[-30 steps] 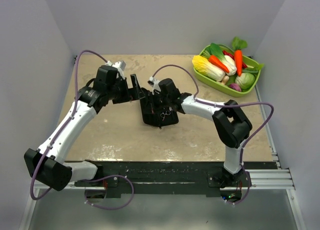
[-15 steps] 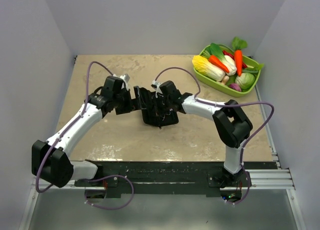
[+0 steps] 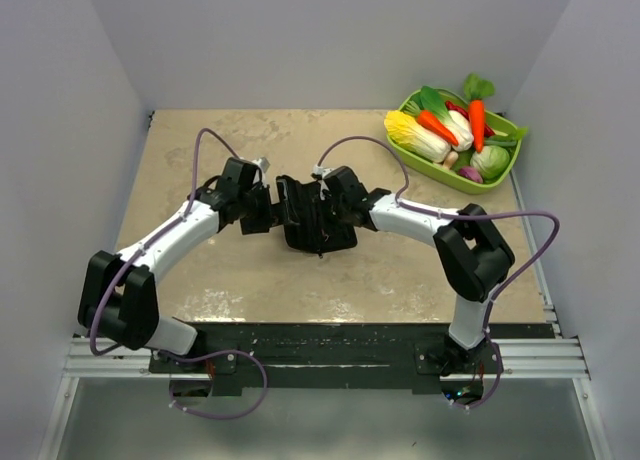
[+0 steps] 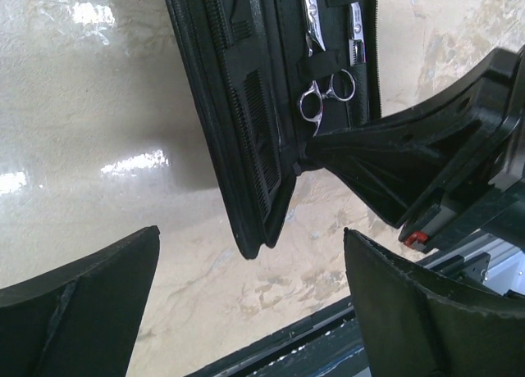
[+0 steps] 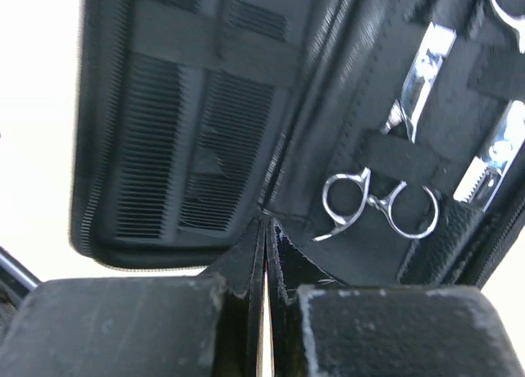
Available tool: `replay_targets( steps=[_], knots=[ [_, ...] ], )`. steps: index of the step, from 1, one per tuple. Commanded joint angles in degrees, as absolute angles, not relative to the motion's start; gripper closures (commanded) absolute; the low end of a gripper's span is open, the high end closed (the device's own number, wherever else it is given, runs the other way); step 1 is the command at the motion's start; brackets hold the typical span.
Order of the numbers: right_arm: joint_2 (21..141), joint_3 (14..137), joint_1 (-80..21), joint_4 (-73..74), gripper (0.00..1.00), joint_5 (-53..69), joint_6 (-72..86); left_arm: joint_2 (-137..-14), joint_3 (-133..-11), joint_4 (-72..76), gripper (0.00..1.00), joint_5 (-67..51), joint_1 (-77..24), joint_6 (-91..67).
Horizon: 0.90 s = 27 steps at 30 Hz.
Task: Sort the hair-cutting tools
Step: Open the hairdressing tool bag at the center of the board.
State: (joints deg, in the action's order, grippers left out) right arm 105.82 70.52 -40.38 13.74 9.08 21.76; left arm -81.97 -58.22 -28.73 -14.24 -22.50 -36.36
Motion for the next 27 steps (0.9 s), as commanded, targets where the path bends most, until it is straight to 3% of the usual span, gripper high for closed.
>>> replay_targets(
  steps=[1, 8, 20, 21, 24, 27],
  knots=[
    [106.8, 69.3, -40.3, 12.5, 1.00, 7.6, 21.1, -83.7, -57.7, -24.4, 0.03, -14.8, -22.3, -35.2],
    [108.1, 69.6, -40.3, 11.7, 1.00, 8.4, 21.0, -87.3, -57.7, -21.9, 0.04, -12.9, -22.8, -33.8],
    [107.8, 68.5, -40.3, 10.8, 1.00, 9.4, 20.8, -92.4, -57.0, -14.5, 0.23, -11.5, -23.4, -33.0],
    [107.8, 68.2, -40.3, 10.7, 1.00, 9.5, 20.8, -92.4, -57.1, -14.2, 0.27, -11.3, -23.6, -33.0],
    [107.8, 67.9, -40.4, 10.5, 1.00, 10.0, 20.7, -92.0, -56.8, -12.1, 0.59, -11.1, -23.6, -33.4],
    [107.8, 67.6, -40.3, 9.9, 1.00, 10.4, 20.7, -92.2, -57.3, -11.5, 0.68, -11.2, -23.8, -33.7]
  ],
)
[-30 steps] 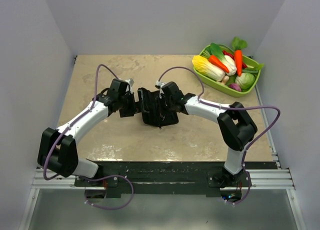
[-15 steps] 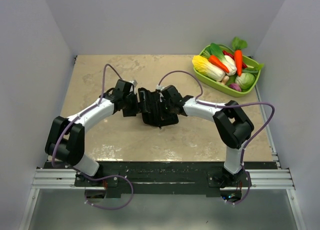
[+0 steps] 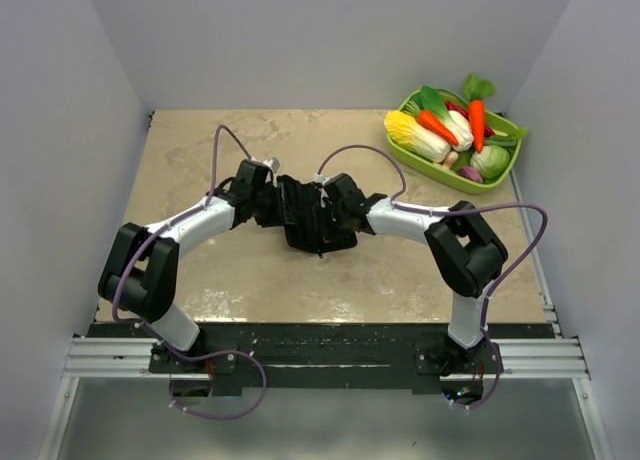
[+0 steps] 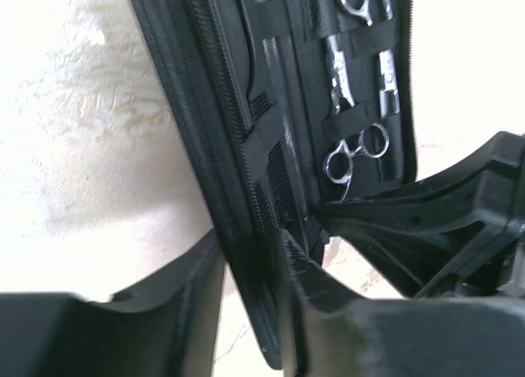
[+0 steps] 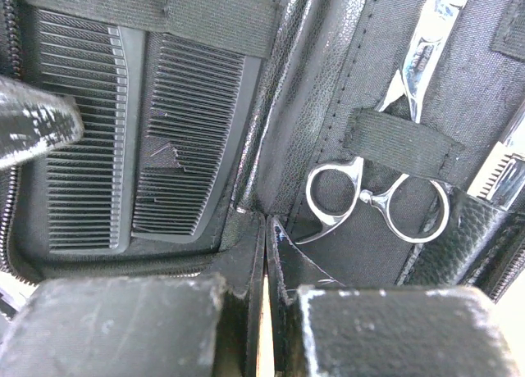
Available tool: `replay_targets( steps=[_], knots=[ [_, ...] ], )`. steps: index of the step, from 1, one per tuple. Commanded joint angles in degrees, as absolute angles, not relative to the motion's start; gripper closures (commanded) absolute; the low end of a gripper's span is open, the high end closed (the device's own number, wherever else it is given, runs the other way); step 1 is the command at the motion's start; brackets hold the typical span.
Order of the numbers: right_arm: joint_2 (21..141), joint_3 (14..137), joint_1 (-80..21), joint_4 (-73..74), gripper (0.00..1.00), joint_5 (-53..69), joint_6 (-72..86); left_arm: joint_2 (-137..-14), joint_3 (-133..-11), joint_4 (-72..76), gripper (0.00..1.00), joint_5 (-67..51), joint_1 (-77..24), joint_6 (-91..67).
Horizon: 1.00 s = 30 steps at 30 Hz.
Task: Sort the hair-cutting tools
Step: Open the hairdressing tool bag at the center of the board, then adjust the hairdressing tool bag at the center of the board.
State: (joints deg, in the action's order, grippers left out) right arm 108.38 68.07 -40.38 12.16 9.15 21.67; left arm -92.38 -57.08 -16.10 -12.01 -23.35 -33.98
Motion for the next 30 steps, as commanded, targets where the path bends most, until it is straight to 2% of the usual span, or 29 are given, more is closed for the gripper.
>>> replay_targets(
  steps=[1, 6, 15, 30],
  knots=[
    [107.8, 67.4, -40.3, 9.5, 1.00, 10.5, 20.7, -92.3, -57.7, -11.3, 0.69, -11.2, -24.0, -33.8],
    [108.1, 66.9, -40.3, 8.4, 1.00, 11.4, 20.8, -91.9, -58.9, -11.7, 0.76, -11.2, -24.7, -33.8],
    [107.9, 67.1, -40.3, 8.0, 1.00, 15.3, 21.2, -91.8, -60.3, -12.7, 0.83, -10.6, -25.4, -34.0],
    [106.8, 66.7, -40.3, 9.6, 1.00, 11.2, 20.7, -91.3, -61.3, -13.2, 0.85, -9.1, -27.1, -34.5]
  ],
)
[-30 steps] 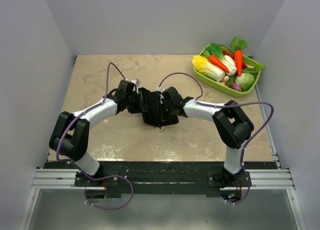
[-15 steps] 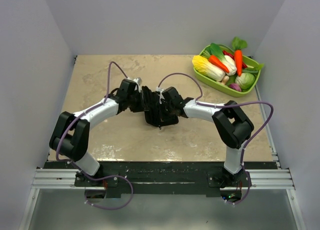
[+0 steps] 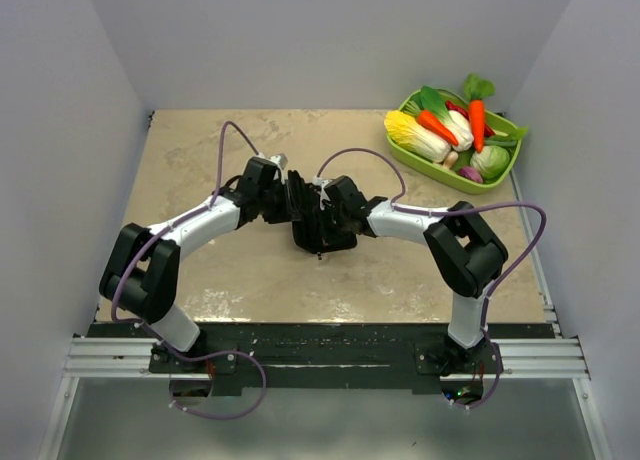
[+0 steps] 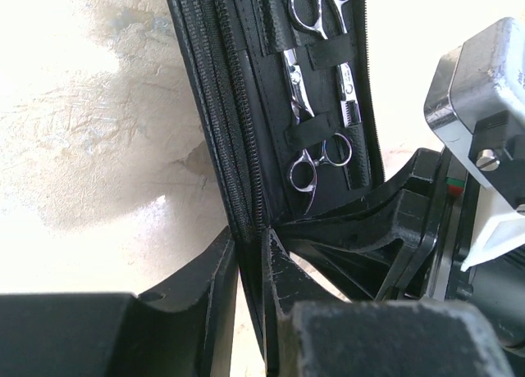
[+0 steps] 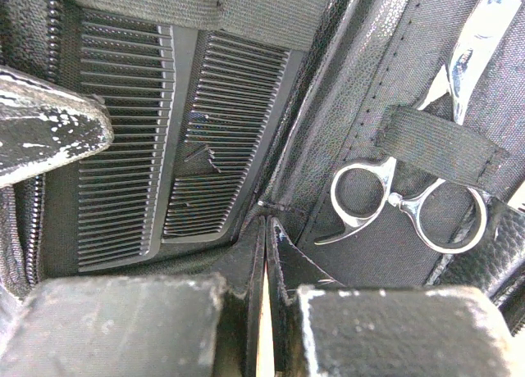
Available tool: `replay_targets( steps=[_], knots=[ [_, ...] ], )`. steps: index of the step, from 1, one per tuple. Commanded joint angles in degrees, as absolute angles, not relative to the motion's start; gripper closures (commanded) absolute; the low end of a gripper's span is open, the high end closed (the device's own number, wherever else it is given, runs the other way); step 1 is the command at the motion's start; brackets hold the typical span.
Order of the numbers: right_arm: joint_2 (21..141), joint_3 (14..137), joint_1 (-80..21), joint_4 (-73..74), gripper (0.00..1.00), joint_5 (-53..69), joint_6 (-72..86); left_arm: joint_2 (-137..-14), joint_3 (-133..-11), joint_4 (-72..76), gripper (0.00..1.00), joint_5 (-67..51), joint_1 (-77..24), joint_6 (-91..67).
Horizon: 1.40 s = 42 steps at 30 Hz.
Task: Sort the hair-cutting tools
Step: Adjust the hairdressing tool bag at the center of the board.
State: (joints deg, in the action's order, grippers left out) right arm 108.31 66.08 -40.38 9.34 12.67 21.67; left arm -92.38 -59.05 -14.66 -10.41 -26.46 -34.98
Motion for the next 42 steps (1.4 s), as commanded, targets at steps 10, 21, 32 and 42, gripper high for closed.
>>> replay_targets(
  steps=[10, 21, 32, 42],
  knots=[
    [108.7, 67.3, -40.4, 14.0, 1.00, 17.1, 18.9, -90.7, -62.3, -13.2, 0.85, -5.9, -28.7, -34.9],
    [114.1, 70.0, -40.4, 23.5, 1.00, 19.0, 14.0, -94.4, -66.1, -12.3, 0.86, -3.1, -31.5, -35.1],
    [112.2, 67.2, -40.4, 28.5, 1.00, 16.9, 12.5, -95.4, -68.0, -12.2, 0.87, -0.4, -32.7, -35.0],
    [105.7, 61.9, -40.3, 30.7, 1.00, 16.6, 12.9, -96.7, -69.3, -11.8, 0.88, -0.1, -33.0, -35.2]
  ],
)
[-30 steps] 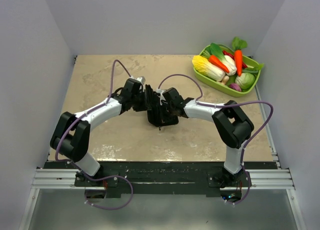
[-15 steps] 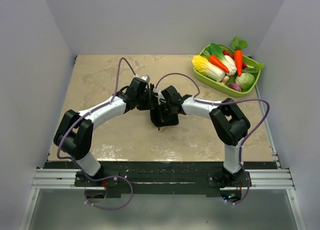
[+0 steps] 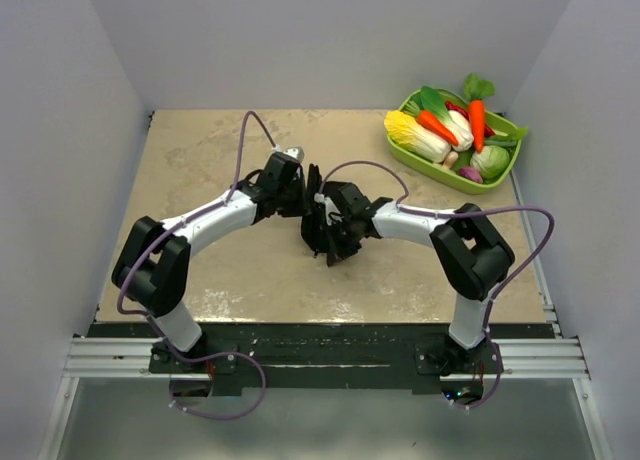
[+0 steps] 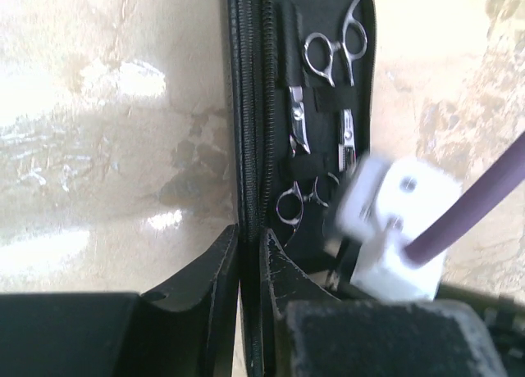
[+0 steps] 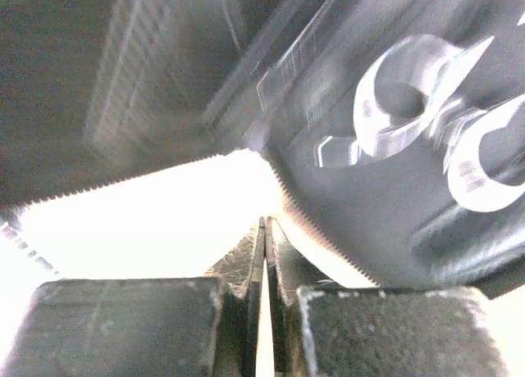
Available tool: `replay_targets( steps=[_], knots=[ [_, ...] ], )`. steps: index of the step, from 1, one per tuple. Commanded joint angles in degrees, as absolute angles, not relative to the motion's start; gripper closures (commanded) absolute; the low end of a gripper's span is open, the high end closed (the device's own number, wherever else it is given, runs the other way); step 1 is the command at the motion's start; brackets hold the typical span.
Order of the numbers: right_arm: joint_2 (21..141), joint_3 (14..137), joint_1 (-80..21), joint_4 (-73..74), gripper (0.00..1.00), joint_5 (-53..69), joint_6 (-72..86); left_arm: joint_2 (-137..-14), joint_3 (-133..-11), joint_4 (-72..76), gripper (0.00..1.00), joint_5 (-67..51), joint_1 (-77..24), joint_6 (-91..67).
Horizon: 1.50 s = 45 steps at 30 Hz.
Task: Sort the hair-cutting tools
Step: Adjust the hairdressing tool bag at the center of the board, then close the hairdressing tool bag at the center of the board.
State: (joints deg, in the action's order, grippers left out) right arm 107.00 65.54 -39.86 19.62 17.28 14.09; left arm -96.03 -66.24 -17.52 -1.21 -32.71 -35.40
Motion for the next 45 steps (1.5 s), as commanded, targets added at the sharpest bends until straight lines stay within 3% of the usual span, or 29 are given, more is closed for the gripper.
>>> replay_targets(
  steps=[1, 12, 19, 21, 23, 26, 32, 45],
  knots=[
    [105.5, 61.4, -40.4, 30.7, 1.00, 16.9, 13.0, -96.8, -69.4, -11.7, 0.88, -0.2, -33.0, -35.3],
    [95.0, 63.1, -39.7, 30.7, 1.00, 10.2, 18.4, -97.2, -71.9, -12.8, 0.89, 1.1, -33.2, -34.8],
    [85.5, 63.2, -32.7, 27.9, 1.00, 5.9, 23.5, -101.4, -80.7, -16.8, 0.85, 0.3, -36.2, -32.7],
    [84.7, 63.5, -31.0, 28.4, 0.94, 4.9, 23.3, -103.4, -83.3, -17.6, 0.80, -1.0, -37.8, -32.6],
    [83.7, 63.6, -30.2, 28.9, 0.77, 4.1, 22.9, -105.5, -84.7, -18.5, 0.75, -1.7, -39.3, -32.6],
    [82.0, 62.9, -30.1, 28.9, 0.67, 2.6, 23.2, -108.6, -87.2, -19.9, 0.61, -2.2, -41.4, -32.3],
    [78.2, 60.6, -29.6, 28.6, 0.62, 0.5, 24.2, -114.8, -92.3, -22.8, 0.46, -2.1, -46.0, -31.1],
    [73.0, 60.6, -29.0, 29.8, 0.59, -1.8, 25.0, -121.2, -90.3, -16.2, 0.46, -4.5, -49.3, -32.6]
  ],
)
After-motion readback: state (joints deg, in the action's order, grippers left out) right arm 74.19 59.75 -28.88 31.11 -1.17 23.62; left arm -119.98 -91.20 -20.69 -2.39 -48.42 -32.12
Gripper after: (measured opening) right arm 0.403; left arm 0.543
